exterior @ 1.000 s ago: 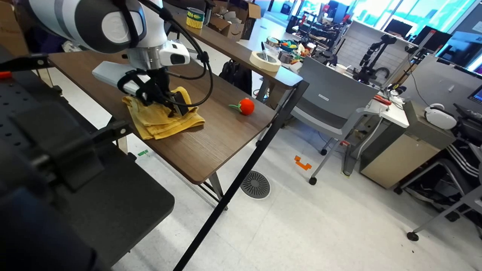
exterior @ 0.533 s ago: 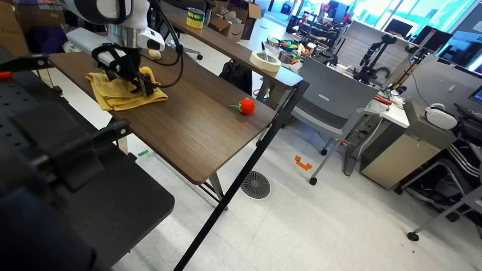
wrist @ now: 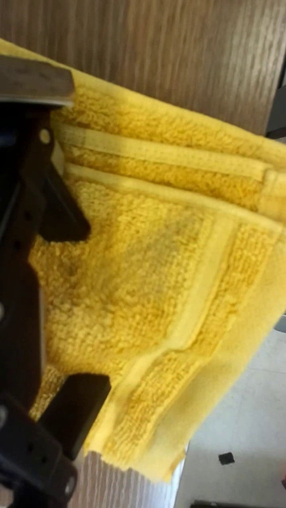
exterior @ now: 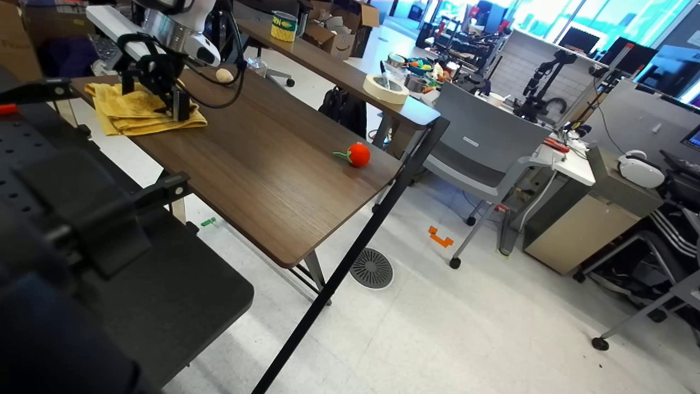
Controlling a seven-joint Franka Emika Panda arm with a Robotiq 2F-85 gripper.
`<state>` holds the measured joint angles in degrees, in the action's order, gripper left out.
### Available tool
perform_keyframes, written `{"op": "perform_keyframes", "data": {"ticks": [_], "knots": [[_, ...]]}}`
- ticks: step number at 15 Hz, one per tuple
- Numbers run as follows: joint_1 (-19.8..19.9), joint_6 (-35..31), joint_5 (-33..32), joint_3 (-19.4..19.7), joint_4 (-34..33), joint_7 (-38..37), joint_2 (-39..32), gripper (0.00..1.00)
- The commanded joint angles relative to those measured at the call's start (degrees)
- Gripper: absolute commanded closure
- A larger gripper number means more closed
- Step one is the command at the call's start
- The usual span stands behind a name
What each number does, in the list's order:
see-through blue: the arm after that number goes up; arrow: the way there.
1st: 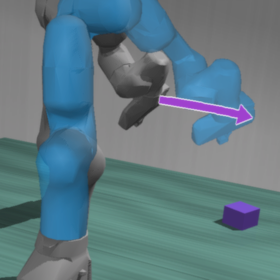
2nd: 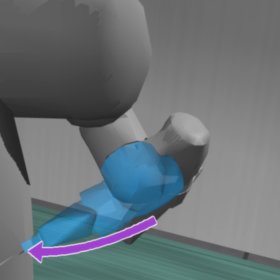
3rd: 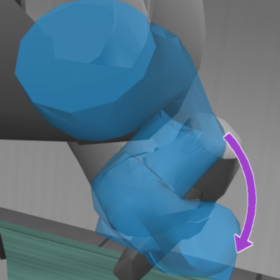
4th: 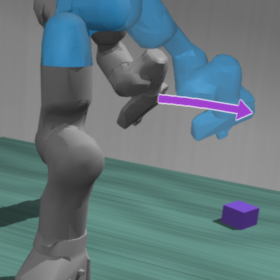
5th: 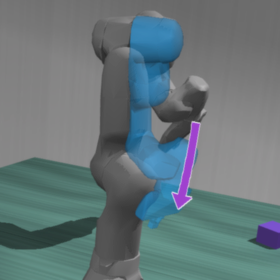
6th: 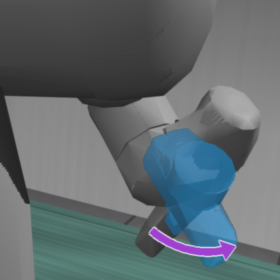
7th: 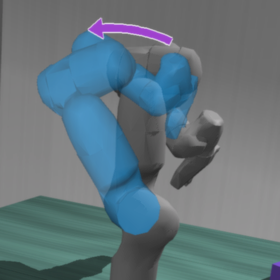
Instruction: Wipe the table with the cloth
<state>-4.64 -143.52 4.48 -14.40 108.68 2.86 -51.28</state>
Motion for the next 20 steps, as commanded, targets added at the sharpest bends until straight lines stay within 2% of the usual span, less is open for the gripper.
{"op": "perform_keyframes", "data": {"ticks": [1, 8, 11, 13, 16, 20], "knots": [[-0.73, 3.27, 1.18, 3.32, -7.21, -1.36, -6.81, 0.00], [3.14, 2.77, 0.76, 12.86, -11.36, -7.03, -7.41, 0.00], [4.59, 3.78, 0.56, 14.10, -13.11, -7.22, -8.61, 0.00], [3.93, 3.35, 0.19, 13.56, -13.60, -7.51, -8.84, 0.00], [0.82, 2.49, -0.46, 12.13, -13.54, -8.32, -8.52, 0.00], [-5.76, 1.34, -1.99, 10.27, -12.41, -9.09, -6.93, 0.00]]}}
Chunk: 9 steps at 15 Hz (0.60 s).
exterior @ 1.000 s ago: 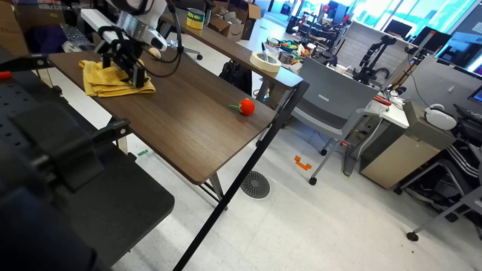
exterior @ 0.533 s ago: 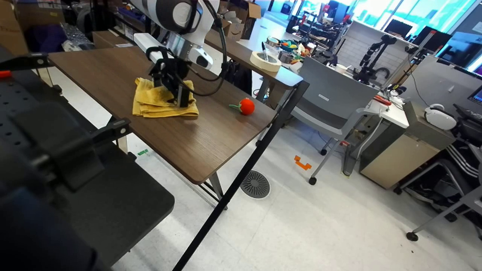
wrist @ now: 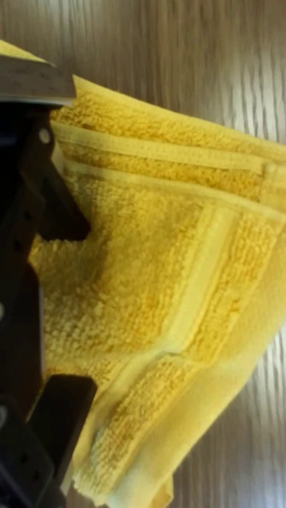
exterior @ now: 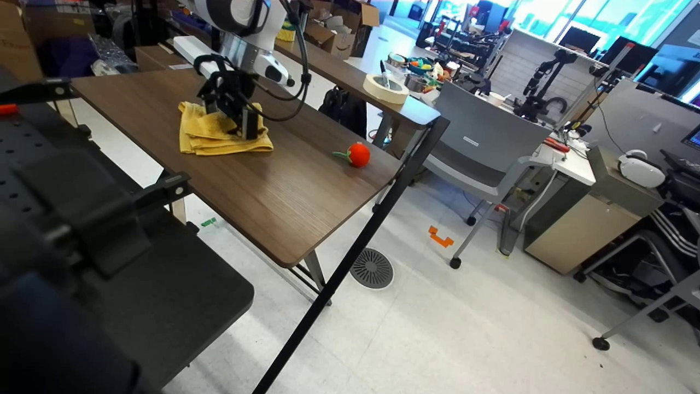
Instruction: Wipe the table with the cloth
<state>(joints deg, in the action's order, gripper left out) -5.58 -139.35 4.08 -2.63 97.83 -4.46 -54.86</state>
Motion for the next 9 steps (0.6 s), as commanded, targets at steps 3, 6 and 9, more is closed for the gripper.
{"op": "perform_keyframes", "data": {"ticks": [3, 6, 9], "knots": [[-10.84, -2.54, -2.42, -3.26, -2.36, -3.54, -3.49, 0.00], [-16.50, -3.11, -4.01, -4.06, -3.46, -5.54, -4.26, 0.00], [-19.21, -2.82, -6.05, -2.28, -5.68, -7.48, -5.63, 0.00]]}}
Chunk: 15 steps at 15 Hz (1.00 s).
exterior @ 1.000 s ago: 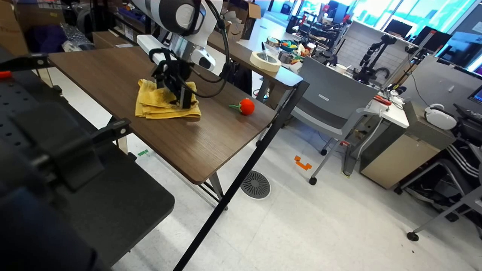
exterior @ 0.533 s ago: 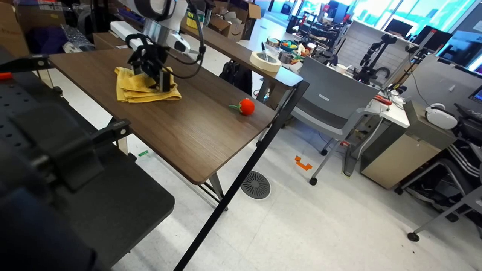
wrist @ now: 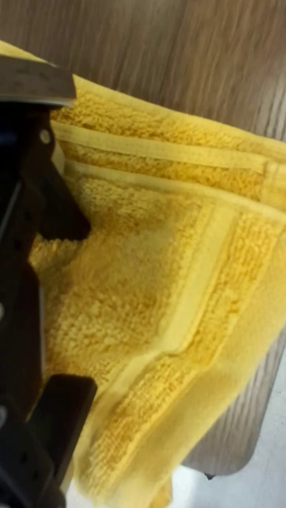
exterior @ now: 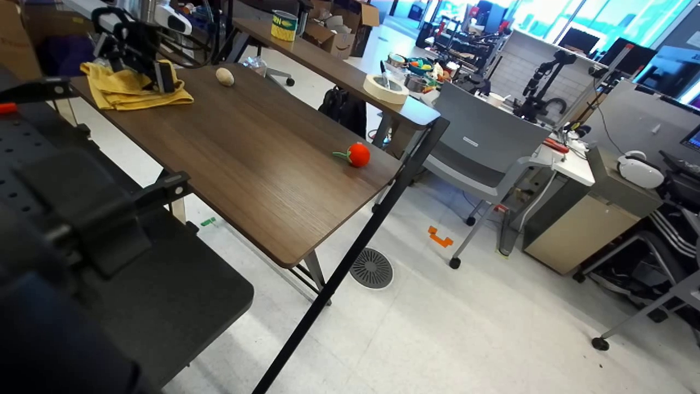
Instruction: Wipe the table with the cloth
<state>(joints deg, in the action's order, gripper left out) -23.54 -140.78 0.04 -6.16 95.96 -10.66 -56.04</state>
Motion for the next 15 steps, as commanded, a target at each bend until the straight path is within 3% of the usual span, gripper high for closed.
{"op": "perform_keyframes", "data": {"ticks": [1, 11, 15], "knots": [[-0.67, -1.09, -2.41, 2.11, -4.42, -1.44, -5.16, 0.00], [8.28, 1.82, -1.03, 11.34, -1.99, -9.49, -4.66, 0.00], [12.68, 1.20, -1.01, 10.90, -2.82, -7.02, -6.82, 0.00]]}}
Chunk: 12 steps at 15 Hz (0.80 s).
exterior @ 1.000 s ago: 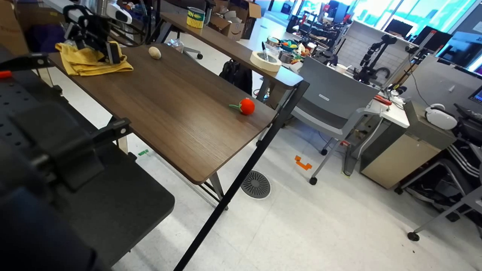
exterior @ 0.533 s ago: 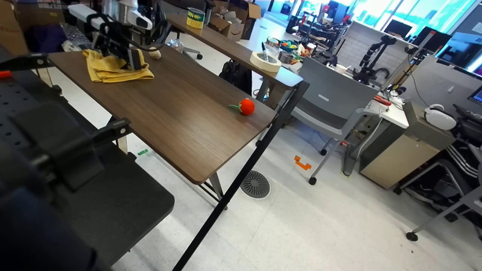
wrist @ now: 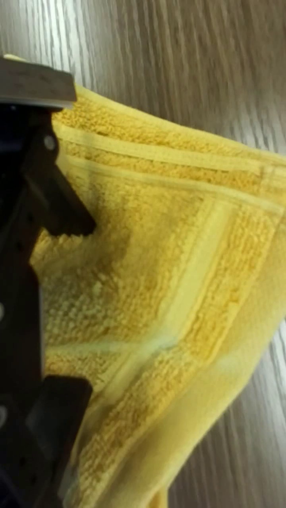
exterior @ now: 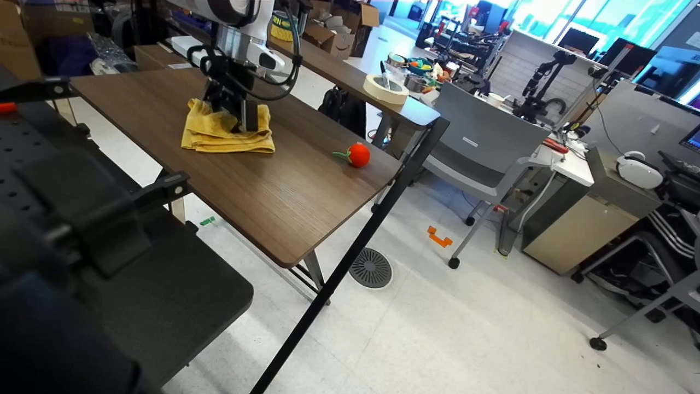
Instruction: Wipe the table with the cloth
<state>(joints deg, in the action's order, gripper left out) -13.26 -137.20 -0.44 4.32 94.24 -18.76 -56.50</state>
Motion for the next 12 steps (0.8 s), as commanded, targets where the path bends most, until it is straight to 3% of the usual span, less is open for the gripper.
{"op": "perform_keyframes", "data": {"ticks": [1, 8, 10, 12], "knots": [[2.82, -2.84, -0.37, -0.63, -1.16, 2.13, -6.44, 0.00], [0.59, -4.27, 0.92, -10.27, 3.32, 9.66, -1.69, 0.00], [-0.39, -4.04, 0.79, -11.58, 2.82, 10.08, -2.14, 0.00], [-1.21, -3.31, 0.17, -10.40, 1.06, 9.34, -3.64, 0.00]]}}
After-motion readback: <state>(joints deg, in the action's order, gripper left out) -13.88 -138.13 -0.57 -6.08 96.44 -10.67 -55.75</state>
